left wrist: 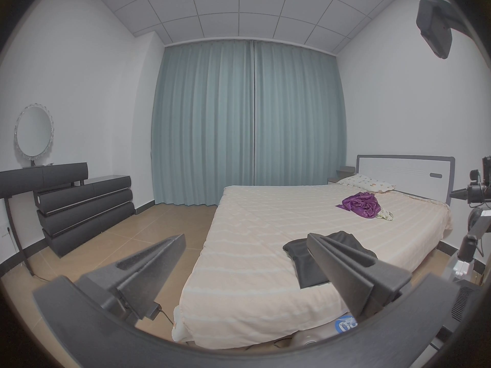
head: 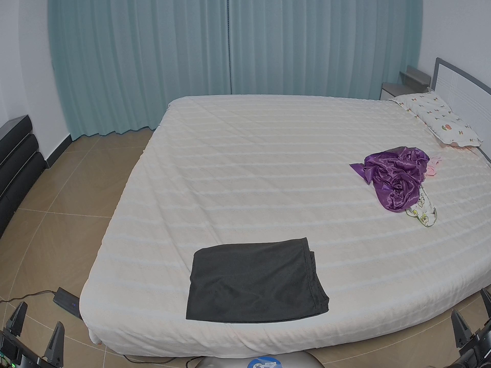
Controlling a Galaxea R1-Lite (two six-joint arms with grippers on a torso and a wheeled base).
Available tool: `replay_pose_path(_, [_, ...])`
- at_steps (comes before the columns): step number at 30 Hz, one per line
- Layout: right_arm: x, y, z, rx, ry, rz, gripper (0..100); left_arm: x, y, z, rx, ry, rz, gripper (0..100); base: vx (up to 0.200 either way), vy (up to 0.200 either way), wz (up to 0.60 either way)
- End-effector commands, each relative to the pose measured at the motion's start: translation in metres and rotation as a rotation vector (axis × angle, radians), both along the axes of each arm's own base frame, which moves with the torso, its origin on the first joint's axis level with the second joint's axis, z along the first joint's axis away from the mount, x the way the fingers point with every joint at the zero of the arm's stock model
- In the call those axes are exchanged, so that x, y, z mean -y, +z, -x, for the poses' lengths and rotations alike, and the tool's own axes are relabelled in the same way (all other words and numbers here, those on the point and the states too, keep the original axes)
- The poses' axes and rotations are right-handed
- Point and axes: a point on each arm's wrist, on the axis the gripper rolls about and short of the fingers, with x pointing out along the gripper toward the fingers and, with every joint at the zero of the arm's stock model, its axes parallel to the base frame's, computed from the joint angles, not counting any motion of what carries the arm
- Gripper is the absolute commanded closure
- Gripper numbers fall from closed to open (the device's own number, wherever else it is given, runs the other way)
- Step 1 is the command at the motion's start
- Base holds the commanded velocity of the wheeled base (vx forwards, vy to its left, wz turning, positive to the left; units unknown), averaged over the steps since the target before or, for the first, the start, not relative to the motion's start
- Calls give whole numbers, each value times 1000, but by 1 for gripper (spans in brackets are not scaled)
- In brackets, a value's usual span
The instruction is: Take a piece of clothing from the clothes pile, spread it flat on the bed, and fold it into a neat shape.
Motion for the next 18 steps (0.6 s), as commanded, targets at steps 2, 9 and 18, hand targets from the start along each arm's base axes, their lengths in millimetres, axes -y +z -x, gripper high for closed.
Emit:
replay_pose_path(2, [-1, -6, 4, 50, -37, -14, 0, 0, -5, -1, -7, 0, 10, 0, 0, 0, 0])
replay_pose_path(9, [0, -6, 4, 50, -54, -19, 0, 0, -5, -1, -9, -1, -10, 0, 0, 0, 0])
replay_pose_path(18, [0, -6, 4, 50, -54, -19, 0, 0, -5, -1, -9, -1, -8, 0, 0, 0, 0])
